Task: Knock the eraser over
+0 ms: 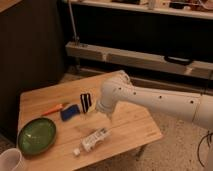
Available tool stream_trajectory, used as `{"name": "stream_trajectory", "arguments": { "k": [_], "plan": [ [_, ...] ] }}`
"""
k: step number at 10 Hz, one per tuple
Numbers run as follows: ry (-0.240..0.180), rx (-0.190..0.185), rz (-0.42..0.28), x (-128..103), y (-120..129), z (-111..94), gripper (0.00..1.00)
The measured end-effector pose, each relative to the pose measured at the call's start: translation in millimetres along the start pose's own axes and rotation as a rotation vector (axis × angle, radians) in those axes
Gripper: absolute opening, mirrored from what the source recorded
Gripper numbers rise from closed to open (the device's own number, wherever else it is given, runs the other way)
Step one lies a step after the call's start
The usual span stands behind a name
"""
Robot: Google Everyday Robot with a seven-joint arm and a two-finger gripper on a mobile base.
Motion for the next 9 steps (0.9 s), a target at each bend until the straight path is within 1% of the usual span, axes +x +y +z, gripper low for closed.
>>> {"name": "stream_trajectory", "arguments": {
  "k": [5, 6, 7, 8, 9],
  "plan": [
    [0.000, 0.000, 0.000, 0.0, 0.0, 0.0, 0.74],
    [0.001, 0.002, 0.001, 0.5, -0.2, -0.4, 0.74],
    [0.006, 0.015, 0.008, 1.6, 0.0, -2.1, 0.74],
    [0.015, 0.079, 0.043, 9.0, 4.8, -7.6, 0.68],
    [0.022, 0.155, 0.047, 16.4, 7.2, -12.1, 0.60]
  ]
}}
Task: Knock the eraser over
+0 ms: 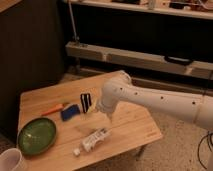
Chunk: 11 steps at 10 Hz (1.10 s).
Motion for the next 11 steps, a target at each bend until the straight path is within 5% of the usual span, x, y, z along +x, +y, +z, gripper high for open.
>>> {"name": "stream_trajectory", "arguments": {
  "k": [3, 5, 6, 7, 9, 11],
  "plan": [
    [-0.011, 0.381, -0.022, 13.5, 4.5, -9.9, 0.28],
    [-0.044, 0.553, -0.065, 14.7, -6.4, -8.3, 0.06],
    [-0.058, 0.563, -0.099, 14.5, -16.9, -5.5, 0.00],
    [-0.067, 0.529, -0.140, 15.1, -29.7, -2.0, 0.00],
    [-0.113, 0.398, -0.215, 17.5, -62.1, 14.3, 0.00],
    [-0.158, 0.341, -0.246, 21.0, -72.8, 27.7, 0.00]
  ]
}}
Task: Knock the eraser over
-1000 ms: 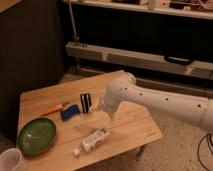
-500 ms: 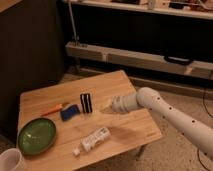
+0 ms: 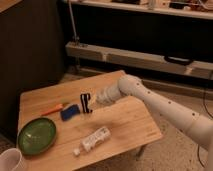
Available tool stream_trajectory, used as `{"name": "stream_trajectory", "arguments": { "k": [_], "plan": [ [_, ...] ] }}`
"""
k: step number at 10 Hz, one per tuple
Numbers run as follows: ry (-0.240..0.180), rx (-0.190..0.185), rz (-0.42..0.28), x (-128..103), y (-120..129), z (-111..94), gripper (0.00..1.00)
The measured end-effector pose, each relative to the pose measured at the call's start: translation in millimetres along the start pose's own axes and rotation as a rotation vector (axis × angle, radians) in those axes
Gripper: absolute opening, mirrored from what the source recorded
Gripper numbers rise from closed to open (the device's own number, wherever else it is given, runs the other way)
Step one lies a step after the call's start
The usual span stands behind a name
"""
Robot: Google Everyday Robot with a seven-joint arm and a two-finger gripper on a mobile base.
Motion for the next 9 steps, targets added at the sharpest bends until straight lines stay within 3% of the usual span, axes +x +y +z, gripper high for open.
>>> {"name": "stream_trajectory", "arguments": {
  "k": [2, 4, 6, 7, 9],
  "plan": [
    [-0.033, -0.014, -0.013, 8.1, 3.7, 17.2, 0.00],
    [-0.005, -0.026, -0.035, 34.5, 2.8, 28.1, 0.00],
    [0.082, -0.033, -0.072, 67.3, -5.6, 30.1, 0.00],
    [0.183, -0.047, -0.084, 94.1, -15.0, 19.2, 0.00],
    [0.316, -0.077, -0.033, 121.4, -21.9, -4.8, 0.03]
  ]
}}
